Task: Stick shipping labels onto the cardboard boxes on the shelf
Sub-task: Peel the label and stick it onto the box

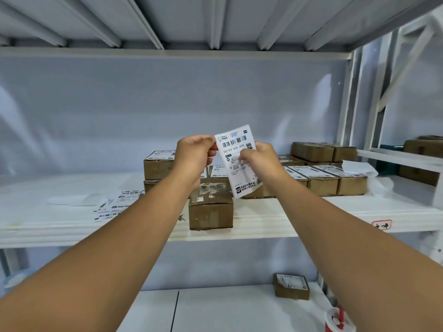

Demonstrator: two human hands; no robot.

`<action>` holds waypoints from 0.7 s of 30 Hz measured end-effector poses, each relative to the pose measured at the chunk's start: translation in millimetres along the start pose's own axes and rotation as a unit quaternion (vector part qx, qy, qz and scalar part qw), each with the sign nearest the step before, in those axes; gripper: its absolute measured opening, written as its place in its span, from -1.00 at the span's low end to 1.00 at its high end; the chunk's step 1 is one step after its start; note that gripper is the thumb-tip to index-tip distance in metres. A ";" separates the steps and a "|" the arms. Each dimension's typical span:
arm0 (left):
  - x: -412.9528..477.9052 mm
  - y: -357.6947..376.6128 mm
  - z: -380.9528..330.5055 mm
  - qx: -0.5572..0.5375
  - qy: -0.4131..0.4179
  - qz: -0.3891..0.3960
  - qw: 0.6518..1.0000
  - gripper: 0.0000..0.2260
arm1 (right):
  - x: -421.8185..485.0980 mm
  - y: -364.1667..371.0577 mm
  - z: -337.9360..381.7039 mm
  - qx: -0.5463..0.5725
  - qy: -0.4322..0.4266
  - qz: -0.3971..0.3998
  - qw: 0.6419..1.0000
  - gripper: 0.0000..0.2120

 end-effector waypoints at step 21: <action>-3.1 -10.2 1.2 0.046 -0.015 0.011 0.999 -0.84 | 1.6 4.3 1.0 -0.050 0.007 0.014 0.999 -0.86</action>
Point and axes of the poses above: each hand's wrist, its own x-axis towards the middle knuckle, its own y-axis out of the palm, z = x × y, the point moved 1 cm from there along x, towards the middle knuckle, and after that the axes turned 9 degrees about z, right-handed, at the moved point
